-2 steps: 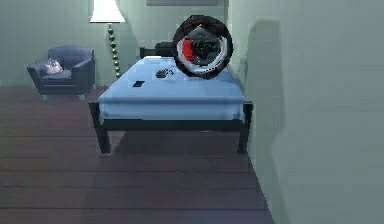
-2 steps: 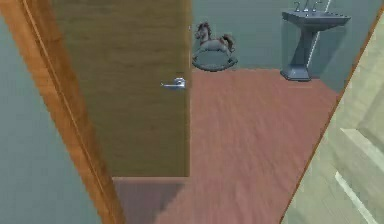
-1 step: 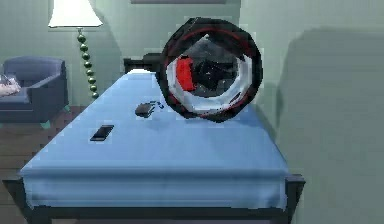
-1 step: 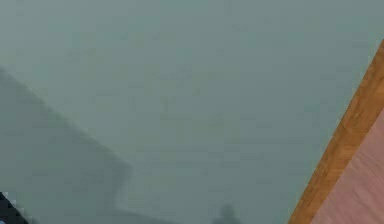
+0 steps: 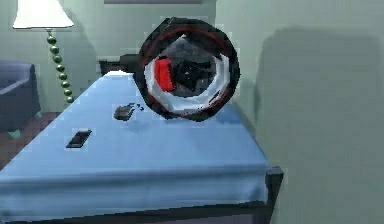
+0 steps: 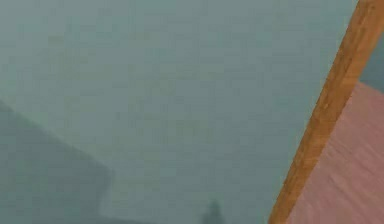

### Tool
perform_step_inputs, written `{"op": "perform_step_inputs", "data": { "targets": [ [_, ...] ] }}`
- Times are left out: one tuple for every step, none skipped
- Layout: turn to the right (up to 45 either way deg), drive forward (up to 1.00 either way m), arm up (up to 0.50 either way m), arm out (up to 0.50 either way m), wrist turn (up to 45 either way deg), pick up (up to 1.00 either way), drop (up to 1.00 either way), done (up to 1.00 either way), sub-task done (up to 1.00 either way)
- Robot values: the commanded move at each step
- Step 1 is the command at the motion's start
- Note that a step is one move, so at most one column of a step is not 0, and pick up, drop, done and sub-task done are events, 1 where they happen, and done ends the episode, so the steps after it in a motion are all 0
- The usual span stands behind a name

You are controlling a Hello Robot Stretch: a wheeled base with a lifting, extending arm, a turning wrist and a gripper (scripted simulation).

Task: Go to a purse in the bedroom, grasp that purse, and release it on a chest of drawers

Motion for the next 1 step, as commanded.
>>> {"op": "perform_step_inputs", "data": {
  "targets": [
    [0.0, 0.45, 0.0, 0.0, 0.0, 0.0, 0.0, 0.0, 0.0]
  ]
}}
